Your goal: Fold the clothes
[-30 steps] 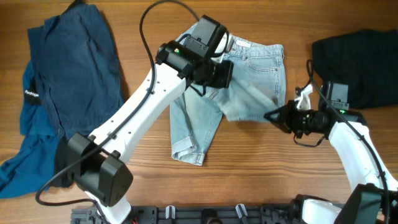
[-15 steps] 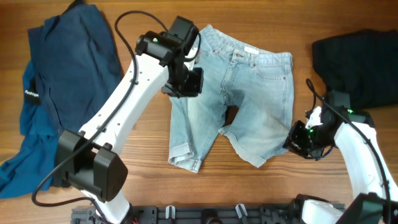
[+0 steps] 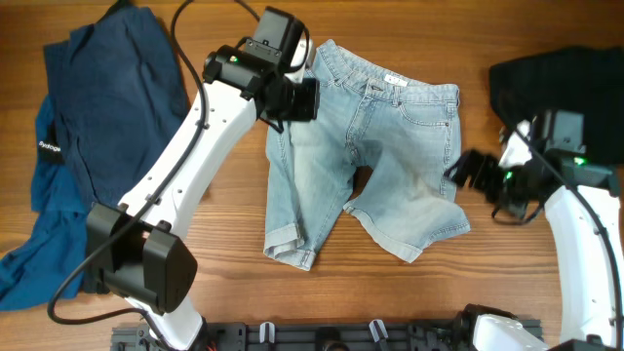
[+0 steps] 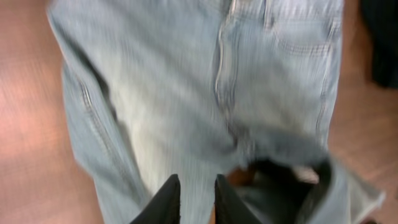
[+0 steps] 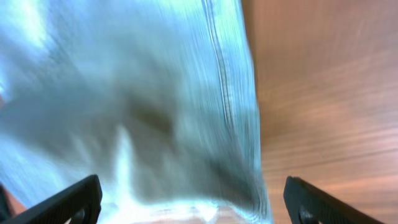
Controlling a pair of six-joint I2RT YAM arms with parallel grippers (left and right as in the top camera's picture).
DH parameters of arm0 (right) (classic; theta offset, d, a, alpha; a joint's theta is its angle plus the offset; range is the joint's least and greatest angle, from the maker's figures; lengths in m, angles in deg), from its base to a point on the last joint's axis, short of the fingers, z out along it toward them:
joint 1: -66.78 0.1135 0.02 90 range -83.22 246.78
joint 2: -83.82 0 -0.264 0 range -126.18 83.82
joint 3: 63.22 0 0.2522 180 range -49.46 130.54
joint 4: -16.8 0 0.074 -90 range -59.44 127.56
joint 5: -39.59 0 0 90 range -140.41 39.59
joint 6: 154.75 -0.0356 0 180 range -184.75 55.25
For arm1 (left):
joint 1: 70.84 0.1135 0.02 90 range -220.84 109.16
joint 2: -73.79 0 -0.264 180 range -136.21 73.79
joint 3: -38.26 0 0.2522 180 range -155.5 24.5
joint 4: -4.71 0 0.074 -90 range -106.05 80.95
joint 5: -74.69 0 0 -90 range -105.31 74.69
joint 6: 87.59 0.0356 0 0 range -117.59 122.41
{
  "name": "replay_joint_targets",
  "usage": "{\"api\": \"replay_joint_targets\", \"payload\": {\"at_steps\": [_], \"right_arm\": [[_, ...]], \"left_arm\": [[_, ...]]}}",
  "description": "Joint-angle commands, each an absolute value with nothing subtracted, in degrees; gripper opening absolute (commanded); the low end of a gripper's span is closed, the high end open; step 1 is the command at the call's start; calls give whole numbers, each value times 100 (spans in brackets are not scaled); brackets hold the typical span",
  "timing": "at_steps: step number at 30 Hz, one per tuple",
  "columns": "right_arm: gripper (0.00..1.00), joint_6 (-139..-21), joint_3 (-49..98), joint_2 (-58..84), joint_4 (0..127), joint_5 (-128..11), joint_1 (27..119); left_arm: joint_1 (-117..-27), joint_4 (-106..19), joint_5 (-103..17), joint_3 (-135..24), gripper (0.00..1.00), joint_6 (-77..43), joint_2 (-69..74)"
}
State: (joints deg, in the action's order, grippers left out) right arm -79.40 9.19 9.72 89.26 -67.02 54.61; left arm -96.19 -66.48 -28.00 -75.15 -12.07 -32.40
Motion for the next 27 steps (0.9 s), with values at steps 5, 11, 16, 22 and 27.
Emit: {"api": "replay_joint_targets", "payload": {"at_steps": [5,11,16,22,27], "right_arm": [[94,-7824,1258,572,6758,-6339,5575],[94,-7496,1297,-573,5409,-6396,5667],[93,-6852,1798,-1314,5215,-6262,5713],[91,-6788,1933,-1911,4668,-6264,5798],[89,-6775,1933,-2420,4358,-6262,6006]], "left_arm": [[-9553,-4947,-2079,-7601,39,-787,-3511],[-9380,-3787,-2206,-7607,76,-503,-4445],[-8937,-3393,-2763,-8182,83,-440,-5232],[-8729,-3135,-2833,-8803,90,-114,-6003],[-8747,-2864,-2835,-8803,90,-99,-6303]]}}
